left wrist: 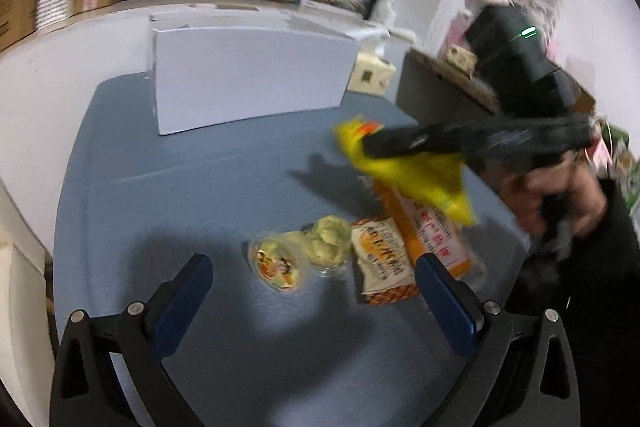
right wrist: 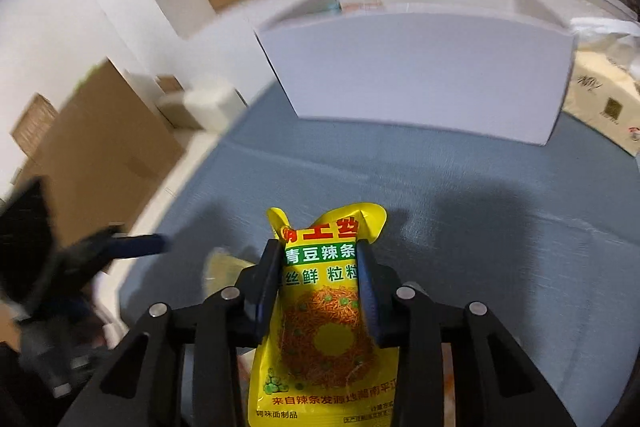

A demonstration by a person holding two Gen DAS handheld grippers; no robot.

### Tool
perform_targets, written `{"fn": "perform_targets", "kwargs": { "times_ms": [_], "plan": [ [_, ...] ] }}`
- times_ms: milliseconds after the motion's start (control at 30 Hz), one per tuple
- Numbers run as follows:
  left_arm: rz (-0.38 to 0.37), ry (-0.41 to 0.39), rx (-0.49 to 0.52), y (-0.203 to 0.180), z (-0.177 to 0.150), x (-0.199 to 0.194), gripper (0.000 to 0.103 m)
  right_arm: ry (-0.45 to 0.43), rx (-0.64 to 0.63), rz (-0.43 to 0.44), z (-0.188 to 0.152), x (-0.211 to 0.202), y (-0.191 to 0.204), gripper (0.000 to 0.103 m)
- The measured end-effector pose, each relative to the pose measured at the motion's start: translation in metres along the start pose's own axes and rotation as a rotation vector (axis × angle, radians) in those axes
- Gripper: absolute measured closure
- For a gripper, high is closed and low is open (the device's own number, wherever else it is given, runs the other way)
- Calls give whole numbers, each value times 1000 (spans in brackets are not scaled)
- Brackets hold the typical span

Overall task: Organize snacks
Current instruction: 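Grasp the clear jelly cup with the left tool while the right tool grasps the yellow pouch, then lower the jelly cup and yellow pouch into the white box and open both tools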

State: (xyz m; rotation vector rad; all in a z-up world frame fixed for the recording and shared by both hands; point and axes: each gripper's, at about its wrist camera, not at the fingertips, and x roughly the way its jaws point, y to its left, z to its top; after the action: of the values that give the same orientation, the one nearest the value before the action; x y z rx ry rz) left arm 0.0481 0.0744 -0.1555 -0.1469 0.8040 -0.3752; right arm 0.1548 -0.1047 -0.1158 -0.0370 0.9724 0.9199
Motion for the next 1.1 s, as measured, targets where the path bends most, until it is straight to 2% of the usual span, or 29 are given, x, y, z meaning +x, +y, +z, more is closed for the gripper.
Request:
{"fn": "perform_targets", "kwargs": {
  "times_ms": [133, 233, 400, 433, 467, 500, 533, 633, 767, 867, 900, 1000, 1100],
  "plan": [
    [-61, 71, 84, 9, 6, 13, 0, -61, -3, 8, -10, -36, 5, 63],
    [-70, 124, 148, 12, 8, 28, 0, -86, 1, 13, -17, -48, 6, 63],
    [-68, 164, 186, 15, 13, 51, 2, -107, 28, 13, -28, -57, 5, 63],
    [-65, 163, 188, 15, 13, 54, 18, -105, 31, 13, -29, -55, 5, 63],
    [-80, 169, 186, 15, 13, 57, 49, -103, 37, 13, -31, -54, 4, 63],
    [-73, 170, 191, 13, 13, 59, 54, -100, 40, 14, -31, -51, 3, 63],
    [-49, 163, 206, 10, 12, 58, 54, -98, 42, 13, -32, -48, 3, 63],
    [-51, 152, 218, 3, 10, 51, 54, -101, 54, 10, -33, -47, 0, 63],
    [-19, 69, 167, 7, 12, 25, 54, -120, 67, 3, -32, -49, -2, 63],
    [18, -57, 73, 13, 23, -5, 54, -157, 70, -14, -31, -56, -1, 63],
    [30, -108, 38, 14, 30, -16, 54, -176, 71, -25, -28, -59, -1, 63],
    [62, -206, 13, 8, 57, -33, 54, -212, 55, -52, -14, -66, -3, 63],
    [84, -269, 4, 4, 101, -35, 54, -260, 31, -89, 21, -74, -7, 63]
  ]
}}
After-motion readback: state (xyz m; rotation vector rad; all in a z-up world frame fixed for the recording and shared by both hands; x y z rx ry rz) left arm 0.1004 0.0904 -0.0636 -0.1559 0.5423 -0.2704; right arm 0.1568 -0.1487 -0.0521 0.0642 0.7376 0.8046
